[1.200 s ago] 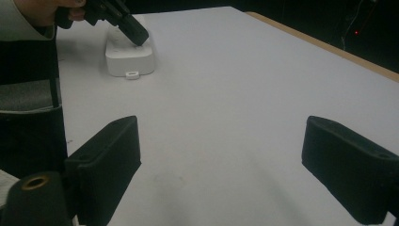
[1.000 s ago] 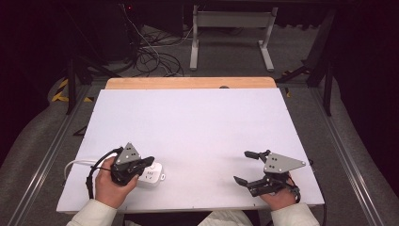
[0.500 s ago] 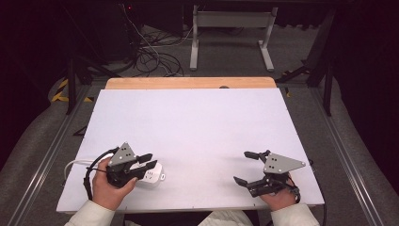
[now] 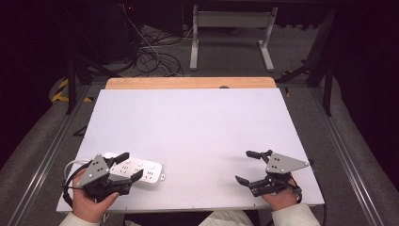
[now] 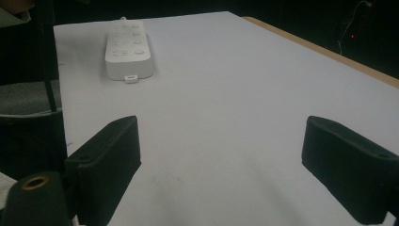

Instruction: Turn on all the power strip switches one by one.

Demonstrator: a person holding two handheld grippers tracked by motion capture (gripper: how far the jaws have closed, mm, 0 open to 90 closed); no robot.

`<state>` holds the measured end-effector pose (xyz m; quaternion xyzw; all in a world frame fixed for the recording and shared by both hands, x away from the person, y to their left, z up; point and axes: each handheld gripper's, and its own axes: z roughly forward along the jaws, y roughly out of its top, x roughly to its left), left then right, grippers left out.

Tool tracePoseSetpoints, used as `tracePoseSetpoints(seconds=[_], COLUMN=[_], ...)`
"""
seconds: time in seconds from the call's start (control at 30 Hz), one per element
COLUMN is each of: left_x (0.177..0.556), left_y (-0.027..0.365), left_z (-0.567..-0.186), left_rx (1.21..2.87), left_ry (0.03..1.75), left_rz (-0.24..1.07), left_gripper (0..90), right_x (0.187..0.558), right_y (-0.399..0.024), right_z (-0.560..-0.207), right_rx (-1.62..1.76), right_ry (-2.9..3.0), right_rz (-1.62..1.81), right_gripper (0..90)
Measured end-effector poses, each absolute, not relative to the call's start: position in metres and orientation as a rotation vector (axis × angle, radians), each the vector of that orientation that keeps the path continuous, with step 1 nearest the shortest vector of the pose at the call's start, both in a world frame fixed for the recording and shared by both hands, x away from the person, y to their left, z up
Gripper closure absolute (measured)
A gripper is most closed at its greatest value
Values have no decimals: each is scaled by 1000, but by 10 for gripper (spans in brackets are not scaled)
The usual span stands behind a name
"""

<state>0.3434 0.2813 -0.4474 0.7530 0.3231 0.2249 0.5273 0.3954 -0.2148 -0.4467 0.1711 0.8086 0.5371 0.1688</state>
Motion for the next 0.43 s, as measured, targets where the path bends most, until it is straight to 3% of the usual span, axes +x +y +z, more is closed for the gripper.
tracePoseSetpoints(seconds=[0.17, 0.43], left_x=[337, 340], left_y=[294, 296], left_z=[-459, -465], left_rx=[1770, 1837], left_ry=[779, 796], left_rz=[554, 601], left_gripper=[169, 168], right_x=[395, 396], right_y=[-215, -216], right_z=[-447, -447], right_rx=[489, 498], right_ry=[2299, 2299], right_rz=[1523, 1531], right_gripper=[125, 125])
